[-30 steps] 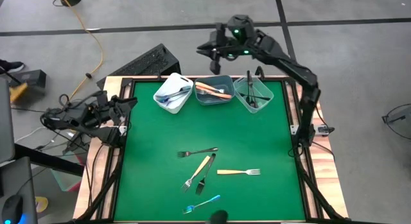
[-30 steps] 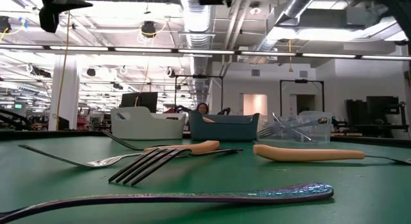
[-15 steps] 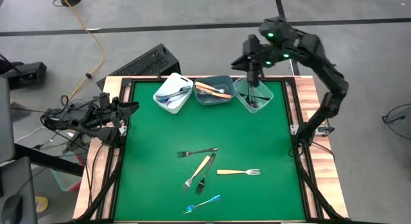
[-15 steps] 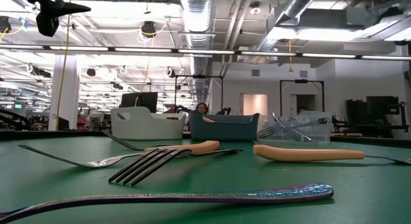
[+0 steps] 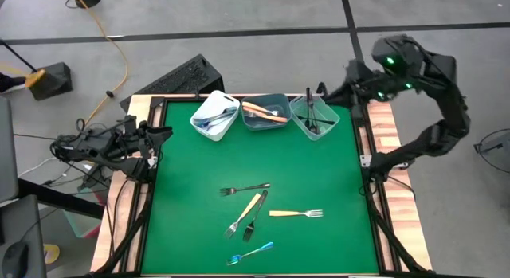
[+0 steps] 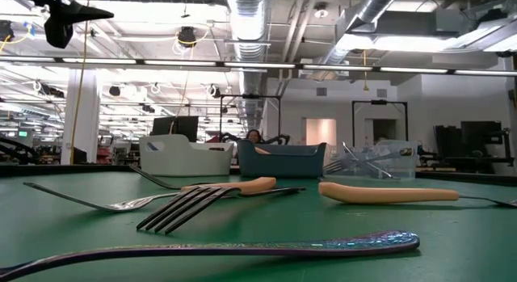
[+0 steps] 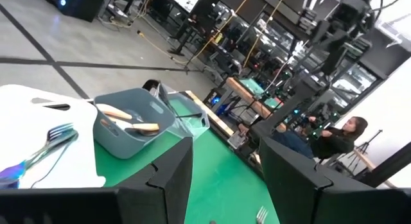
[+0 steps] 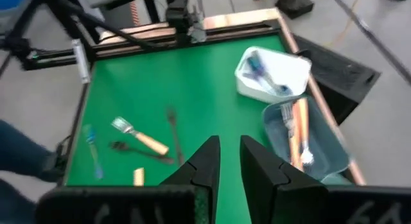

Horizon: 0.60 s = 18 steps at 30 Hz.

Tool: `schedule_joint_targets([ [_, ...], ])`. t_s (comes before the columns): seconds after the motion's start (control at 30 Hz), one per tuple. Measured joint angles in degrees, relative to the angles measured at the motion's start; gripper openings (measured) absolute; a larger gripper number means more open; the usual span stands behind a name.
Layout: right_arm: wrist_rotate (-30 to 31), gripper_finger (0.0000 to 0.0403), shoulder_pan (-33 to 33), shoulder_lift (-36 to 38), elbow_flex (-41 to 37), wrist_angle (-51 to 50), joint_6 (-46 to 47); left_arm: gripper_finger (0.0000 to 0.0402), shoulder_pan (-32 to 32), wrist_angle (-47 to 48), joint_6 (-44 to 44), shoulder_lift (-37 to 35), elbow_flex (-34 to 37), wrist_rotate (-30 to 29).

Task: Sort silverware by color (type)
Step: Put the yellow fork into the blue bin

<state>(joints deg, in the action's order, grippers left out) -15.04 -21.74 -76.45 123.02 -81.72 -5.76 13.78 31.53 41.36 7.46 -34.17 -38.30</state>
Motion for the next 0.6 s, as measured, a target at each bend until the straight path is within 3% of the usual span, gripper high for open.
schedule_joint_targets([
  [0.17, 6.16, 0.0075, 4.23, 10.45, -16.81, 6.5, 7.46, 0.0164, 0.0, 2.26, 3.32, 0.02, 0.0, -1.67],
  [0.37, 7.62, 0.0075, 10.4, 21.45, -42.92, 27.64, 18.65, 0.0164, 0.0, 4.1, 6.29, 0.02, 0.0, -2.85],
  [0.6, 7.62, 0.0075, 20.8, 21.72, -65.83, 48.93, 23.29, 0.0164, 0.0, 5.9, 5.86, 0.02, -0.02, -6.04],
])
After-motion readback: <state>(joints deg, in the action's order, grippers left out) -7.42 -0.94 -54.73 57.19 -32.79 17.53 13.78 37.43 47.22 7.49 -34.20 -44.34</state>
